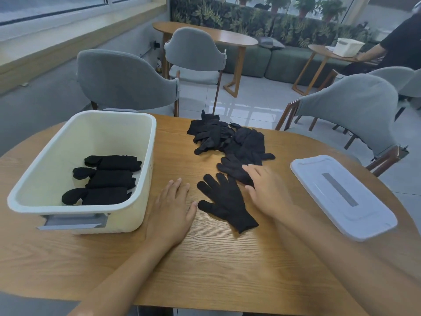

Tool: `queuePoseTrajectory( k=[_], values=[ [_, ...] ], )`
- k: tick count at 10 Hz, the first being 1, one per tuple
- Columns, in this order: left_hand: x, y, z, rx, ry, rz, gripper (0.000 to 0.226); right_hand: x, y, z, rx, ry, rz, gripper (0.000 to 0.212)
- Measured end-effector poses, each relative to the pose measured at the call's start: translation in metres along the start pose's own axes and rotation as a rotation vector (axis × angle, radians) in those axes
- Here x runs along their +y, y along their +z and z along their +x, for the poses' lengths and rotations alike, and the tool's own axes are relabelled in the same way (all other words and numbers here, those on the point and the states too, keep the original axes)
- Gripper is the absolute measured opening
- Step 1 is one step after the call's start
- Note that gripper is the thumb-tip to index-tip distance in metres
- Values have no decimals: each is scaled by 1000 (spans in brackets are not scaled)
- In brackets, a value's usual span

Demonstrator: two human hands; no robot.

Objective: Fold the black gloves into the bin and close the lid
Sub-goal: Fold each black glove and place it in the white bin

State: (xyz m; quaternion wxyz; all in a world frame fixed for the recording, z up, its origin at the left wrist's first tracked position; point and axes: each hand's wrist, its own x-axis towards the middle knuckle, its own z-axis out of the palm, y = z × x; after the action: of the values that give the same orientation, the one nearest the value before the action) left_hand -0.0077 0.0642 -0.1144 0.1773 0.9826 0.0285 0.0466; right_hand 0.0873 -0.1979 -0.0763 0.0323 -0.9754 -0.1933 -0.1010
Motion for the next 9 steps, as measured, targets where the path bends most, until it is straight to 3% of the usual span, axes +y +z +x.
queuePoseTrajectory(
  k=[1,3,4,6,8,9],
  values=[
    [-1,0,0,-7,0,1,61,13,11,-8,-9,147,78,53],
    [1,-1,1,-3,-3,-6,62,20,9,-12,-31,111,-17,41],
    [0,1,1,-3,-5,-8,62,24,10,-15,-61,166,49,46],
    [0,2,1,-3,-11,-15,62,38,9,-19,-17,289,114,34],
    [0,2,0,-2,-5,-16,62,57,9,-1,118,601,297,24],
    [0,2,1,-1,-3,-22,61,62,8,7,84,642,318,19]
  ],
)
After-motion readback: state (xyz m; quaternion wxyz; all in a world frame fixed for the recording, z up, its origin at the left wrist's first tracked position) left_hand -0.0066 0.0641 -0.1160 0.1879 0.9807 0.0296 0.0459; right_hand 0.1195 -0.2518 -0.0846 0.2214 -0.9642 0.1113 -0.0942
